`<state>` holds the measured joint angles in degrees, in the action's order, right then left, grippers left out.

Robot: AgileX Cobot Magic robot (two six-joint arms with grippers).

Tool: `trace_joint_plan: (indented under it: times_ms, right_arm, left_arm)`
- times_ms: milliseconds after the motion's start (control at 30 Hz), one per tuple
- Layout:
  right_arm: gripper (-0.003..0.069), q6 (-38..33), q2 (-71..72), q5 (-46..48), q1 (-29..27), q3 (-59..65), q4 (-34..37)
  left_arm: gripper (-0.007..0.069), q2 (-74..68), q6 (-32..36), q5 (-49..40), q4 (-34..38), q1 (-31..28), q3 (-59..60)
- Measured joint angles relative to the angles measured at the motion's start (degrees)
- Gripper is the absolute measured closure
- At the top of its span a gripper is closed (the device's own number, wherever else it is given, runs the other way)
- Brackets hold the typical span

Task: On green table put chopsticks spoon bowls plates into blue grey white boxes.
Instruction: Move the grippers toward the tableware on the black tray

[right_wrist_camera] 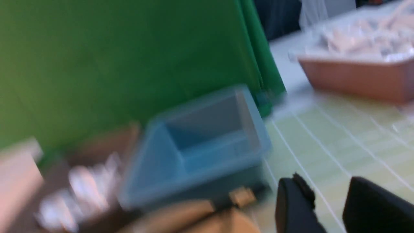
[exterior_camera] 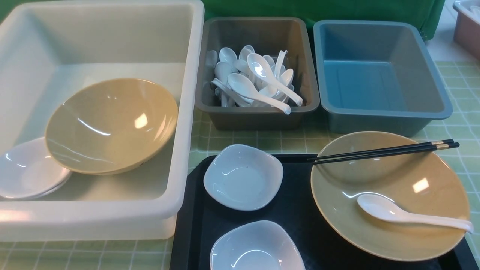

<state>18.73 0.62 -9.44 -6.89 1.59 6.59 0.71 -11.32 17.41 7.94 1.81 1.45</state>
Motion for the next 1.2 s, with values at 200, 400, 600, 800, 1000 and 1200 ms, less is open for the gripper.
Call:
trace_joint_plan:
  times_ms: [200, 400, 600, 800, 1000, 1200]
  right_arm:
    - [0.0424, 0.84, -0.46, -0.35, 0.85, -5.34, -1.22]
    - [0.0424, -7.54, -12.13, 12.58, 3.22, -25.19, -2.14]
    - [0.0424, -22.66, -28.00, 25.23, 3.52, -38.37, -2.58]
    - [0.0424, -25.84, -40.38, 27.68, 3.59, -40.38, -2.65]
    - [0.0424, -26.42, -47.70, 32.04, 9.56, -40.38, -2.29]
    - [0.0424, -29.07, -55.19, 41.18, 19.25, -44.50, 0.63]
  left_arm:
    - [0.0626, -7.28, -2.86, -15.80, -0.08, 0.00, -14.95]
    - [0.0626, -26.35, -2.74, -36.36, -0.42, 0.00, -39.68]
    - [0.0626, -39.77, 4.20, -46.58, -1.00, 1.53, -53.25]
    - [0.0626, -41.80, 9.18, -46.81, -0.27, 3.98, -53.73]
    - [0.0626, -42.47, 10.80, -55.46, 4.15, 4.36, -53.78]
    - [0.0626, -43.93, 16.74, -56.01, 5.31, 8.58, -50.69]
